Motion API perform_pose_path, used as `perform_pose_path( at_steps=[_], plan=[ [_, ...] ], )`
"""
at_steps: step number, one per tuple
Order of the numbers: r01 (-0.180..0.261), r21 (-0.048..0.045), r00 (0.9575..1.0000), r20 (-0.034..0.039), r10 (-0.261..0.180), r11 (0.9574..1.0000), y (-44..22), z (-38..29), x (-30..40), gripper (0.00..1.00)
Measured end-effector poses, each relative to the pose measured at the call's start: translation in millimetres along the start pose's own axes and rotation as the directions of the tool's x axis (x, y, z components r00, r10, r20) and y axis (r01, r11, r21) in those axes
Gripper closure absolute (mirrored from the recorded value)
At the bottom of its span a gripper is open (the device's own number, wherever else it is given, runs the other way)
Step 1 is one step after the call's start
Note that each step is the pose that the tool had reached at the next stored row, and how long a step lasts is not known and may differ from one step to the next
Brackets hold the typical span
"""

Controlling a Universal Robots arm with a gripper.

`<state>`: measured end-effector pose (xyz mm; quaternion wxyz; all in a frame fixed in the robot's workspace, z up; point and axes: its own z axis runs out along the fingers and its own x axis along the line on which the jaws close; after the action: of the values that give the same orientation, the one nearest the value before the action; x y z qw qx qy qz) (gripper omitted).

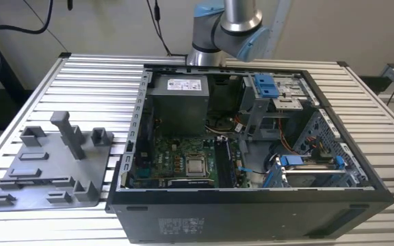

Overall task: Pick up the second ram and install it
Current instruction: 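Pick up the second ram and move it above second insertion slot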

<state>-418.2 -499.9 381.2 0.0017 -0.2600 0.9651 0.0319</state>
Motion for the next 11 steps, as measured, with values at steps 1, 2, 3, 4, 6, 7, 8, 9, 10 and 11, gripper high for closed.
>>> perform_pose_path(
  at_steps=[1,2,3,4,6,7,8,9,10,11],
  plan=[
    [0.019,-0.0003,0.9998,-0.0011,-0.019,0.9998,0.0,0.0,0.0,0.89],
    [0.037,-0.0007,0.9993,-0.0022,-0.037,0.9993,0.0,0.0,0.0,0.89],
    [0.055,-0.0011,0.9985,-0.0033,-0.055,0.9985,0.0,0.0,0.0,0.89],
    [0.073,-0.0016,0.9973,-0.0044,-0.073,0.9973,0.0,0.0,0.0,0.89],
    [0.109,-0.0025,0.9940,-0.0066,-0.109,0.9940,0.0,0.0,0.0,0.89],
    [0.127,-0.0030,0.9919,-0.0076,-0.127,0.9919,0.0,0.0,0.0,0.89],
    [0.145,-0.0035,0.9894,-0.0086,-0.145,0.9895,0.0,0.1,0.0,0.89],
    [0.162,-0.0040,0.9867,-0.0095,-0.162,0.9867,0.0,0.1,0.0,0.89],
    [0.182,-0.0046,0.9833,-0.0107,-0.182,0.9833,0.0,0.1,0.0,0.89],
    [0.199,-0.0051,0.9799,-0.0117,-0.199,0.9799,0.0,0.1,0.0,0.89]
  ],
)
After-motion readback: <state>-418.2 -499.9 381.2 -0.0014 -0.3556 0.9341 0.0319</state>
